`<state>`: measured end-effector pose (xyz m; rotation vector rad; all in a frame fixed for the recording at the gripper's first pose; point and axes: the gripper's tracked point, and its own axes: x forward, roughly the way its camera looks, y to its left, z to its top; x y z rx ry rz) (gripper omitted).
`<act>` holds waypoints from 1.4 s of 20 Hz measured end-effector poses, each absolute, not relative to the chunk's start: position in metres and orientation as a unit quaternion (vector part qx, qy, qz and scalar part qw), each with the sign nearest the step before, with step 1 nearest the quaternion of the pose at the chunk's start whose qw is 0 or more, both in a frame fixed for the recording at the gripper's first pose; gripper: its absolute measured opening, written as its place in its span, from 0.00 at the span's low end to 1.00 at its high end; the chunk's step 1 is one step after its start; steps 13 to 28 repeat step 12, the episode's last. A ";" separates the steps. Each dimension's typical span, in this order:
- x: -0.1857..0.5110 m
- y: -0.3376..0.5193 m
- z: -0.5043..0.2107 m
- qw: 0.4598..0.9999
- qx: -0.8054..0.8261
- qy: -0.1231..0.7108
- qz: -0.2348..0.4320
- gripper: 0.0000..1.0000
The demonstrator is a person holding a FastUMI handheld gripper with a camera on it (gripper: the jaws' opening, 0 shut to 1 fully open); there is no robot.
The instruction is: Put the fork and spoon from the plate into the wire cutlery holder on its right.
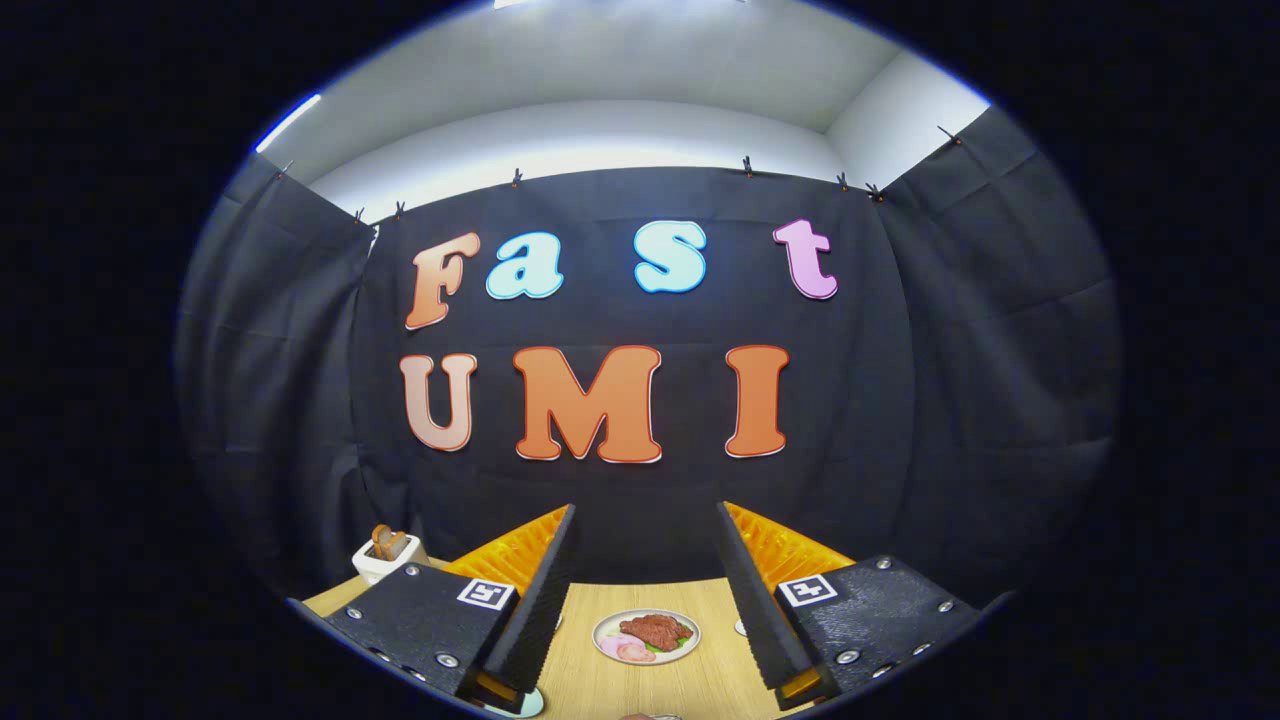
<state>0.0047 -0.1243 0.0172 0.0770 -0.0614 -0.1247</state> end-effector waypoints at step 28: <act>0.003 -0.114 0.055 0.994 0.008 -0.093 -0.049 0.81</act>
